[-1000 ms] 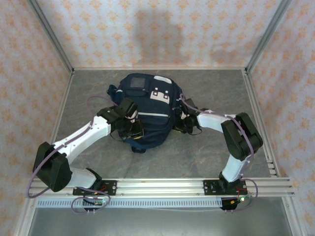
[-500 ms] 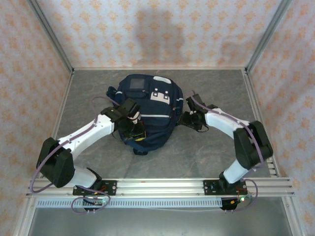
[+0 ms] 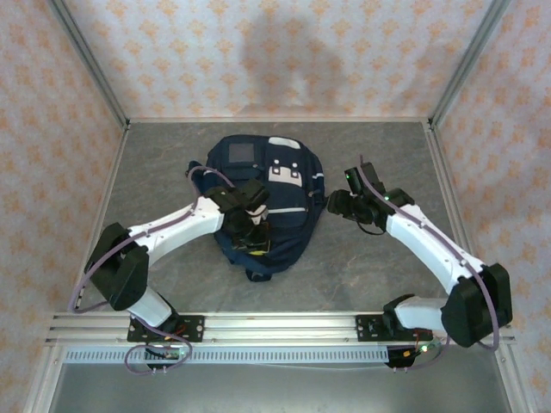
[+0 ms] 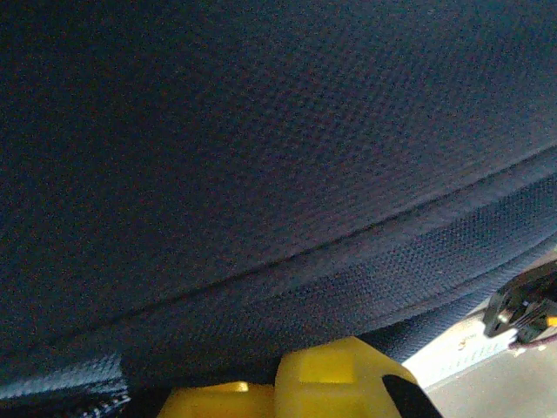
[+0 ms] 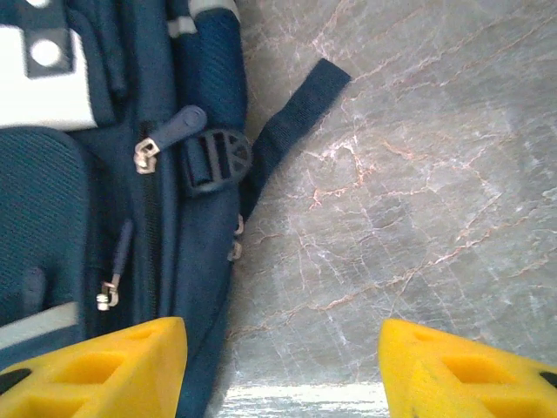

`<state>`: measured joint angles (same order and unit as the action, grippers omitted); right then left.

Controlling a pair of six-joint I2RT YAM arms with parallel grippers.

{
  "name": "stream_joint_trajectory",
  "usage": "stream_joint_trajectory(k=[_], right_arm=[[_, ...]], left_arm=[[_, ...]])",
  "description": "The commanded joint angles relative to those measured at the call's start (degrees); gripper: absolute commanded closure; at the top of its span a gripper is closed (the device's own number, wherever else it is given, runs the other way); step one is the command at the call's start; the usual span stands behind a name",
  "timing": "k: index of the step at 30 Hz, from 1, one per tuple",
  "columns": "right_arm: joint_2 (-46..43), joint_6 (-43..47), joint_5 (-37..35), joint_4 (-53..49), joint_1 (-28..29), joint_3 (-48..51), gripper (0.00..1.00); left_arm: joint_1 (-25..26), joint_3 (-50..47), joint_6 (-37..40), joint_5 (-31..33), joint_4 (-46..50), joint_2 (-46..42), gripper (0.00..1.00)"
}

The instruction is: Pack the student bag

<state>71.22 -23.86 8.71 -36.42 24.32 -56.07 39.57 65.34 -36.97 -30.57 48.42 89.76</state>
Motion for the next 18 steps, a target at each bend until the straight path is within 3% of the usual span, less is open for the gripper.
stream_joint_trajectory(k=[1, 8, 11, 14, 15, 16, 17, 18], right_arm=[[-3.1, 1.6, -2.6, -2.2, -0.1, 0.7, 0.41], [-7.0, 3.3, -2.9, -1.8, -0.1, 2.2, 0.42], [-6.9, 4.2, -3.3, -2.6, -0.1, 1.9, 0.42], [-8.7, 7.3, 2.1, -2.3, -0.1, 0.1, 0.41], [-10.5, 8.4, 4.3, -0.7, 0.0, 0.2, 0.37], [-12.3, 9.0, 5.3, 0.3, 0.0, 0.3, 0.33], [-14.3, 9.7, 5.5, 1.1, -0.1, 0.1, 0.29], [-15.8, 10.7, 5.5, 1.4, 0.0, -0.2, 0.07]], left_arm=[[3.2, 1.3, 6.0, -2.5, 6.0, -1.2, 1.0], [3.7, -3.6, 4.9, -4.2, 2.2, -4.0, 0.91], [3.8, -3.4, 5.4, -4.1, 1.8, -4.3, 0.65], [3.8, -1.1, 5.4, -2.4, 1.4, -7.1, 0.37], [3.8, 0.2, 5.9, -0.6, 1.8, -8.8, 0.17], [3.8, 1.5, 6.0, 0.9, 2.4, -10.3, 0.0], [3.8, 3.1, 8.1, 3.2, 3.1, -12.4, 0.0], [3.6, 4.3, 9.1, 5.6, 3.4, -14.6, 0.0]])
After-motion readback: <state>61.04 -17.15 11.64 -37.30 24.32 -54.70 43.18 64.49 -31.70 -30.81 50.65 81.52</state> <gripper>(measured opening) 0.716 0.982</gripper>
